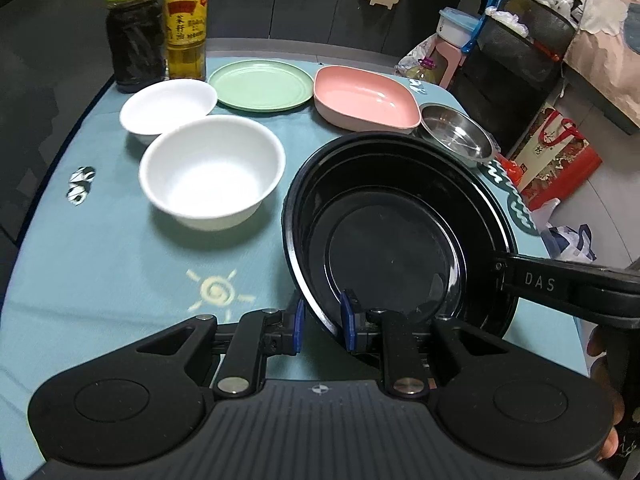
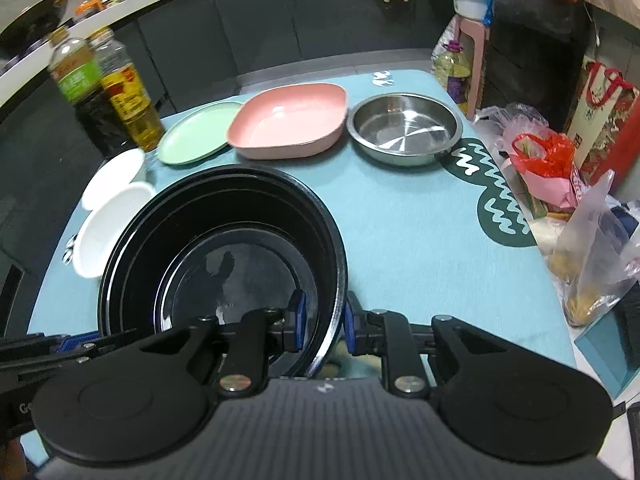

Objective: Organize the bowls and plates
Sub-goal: 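Lift the black bowl with both grippers and carry it toward the cloth edge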

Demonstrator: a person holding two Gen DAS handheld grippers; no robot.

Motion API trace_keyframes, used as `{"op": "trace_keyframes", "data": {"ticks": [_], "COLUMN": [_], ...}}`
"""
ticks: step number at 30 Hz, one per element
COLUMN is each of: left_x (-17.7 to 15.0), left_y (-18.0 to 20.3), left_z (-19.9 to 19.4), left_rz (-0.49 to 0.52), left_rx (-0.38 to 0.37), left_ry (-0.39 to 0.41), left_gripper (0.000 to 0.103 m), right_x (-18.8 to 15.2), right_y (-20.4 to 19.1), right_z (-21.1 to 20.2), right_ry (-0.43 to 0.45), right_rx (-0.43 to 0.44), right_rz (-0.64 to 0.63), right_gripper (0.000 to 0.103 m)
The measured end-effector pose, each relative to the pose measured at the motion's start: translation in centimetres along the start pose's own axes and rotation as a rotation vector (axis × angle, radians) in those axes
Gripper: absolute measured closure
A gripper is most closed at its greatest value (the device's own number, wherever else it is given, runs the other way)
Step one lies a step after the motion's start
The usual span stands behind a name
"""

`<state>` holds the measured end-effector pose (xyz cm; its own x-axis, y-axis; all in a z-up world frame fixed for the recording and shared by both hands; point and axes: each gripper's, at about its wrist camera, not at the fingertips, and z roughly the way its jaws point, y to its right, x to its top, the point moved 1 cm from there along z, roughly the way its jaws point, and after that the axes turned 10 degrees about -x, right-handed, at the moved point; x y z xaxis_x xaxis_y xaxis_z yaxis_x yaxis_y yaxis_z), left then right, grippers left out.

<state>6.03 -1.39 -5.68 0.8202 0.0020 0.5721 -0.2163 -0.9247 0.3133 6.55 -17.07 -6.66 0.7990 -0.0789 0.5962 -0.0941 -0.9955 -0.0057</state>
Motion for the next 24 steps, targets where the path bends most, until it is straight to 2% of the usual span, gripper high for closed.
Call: {"op": "trace_keyframes", "data": {"ticks": [14, 24], "left_x": [-5.7, -7.0], "left_y": [-2.3, -3.2], "left_z": [-4.5, -4.7], "left_rz": [-0.052, -0.082], "left_rx": [0.039, 0.062], "left_ry": [0.037, 0.023], "left_gripper": [0.085, 0.085], "right_x": [-5.1, -6.2], "right_y": [-3.7, -5.0], "right_z": [-2.9, -2.8], "right_ry": [-0.001, -0.023], "right_rx": [0.052, 0.079], "right_rz": [-0.127, -0.181], "right_gripper": [0.082, 0.082]}}
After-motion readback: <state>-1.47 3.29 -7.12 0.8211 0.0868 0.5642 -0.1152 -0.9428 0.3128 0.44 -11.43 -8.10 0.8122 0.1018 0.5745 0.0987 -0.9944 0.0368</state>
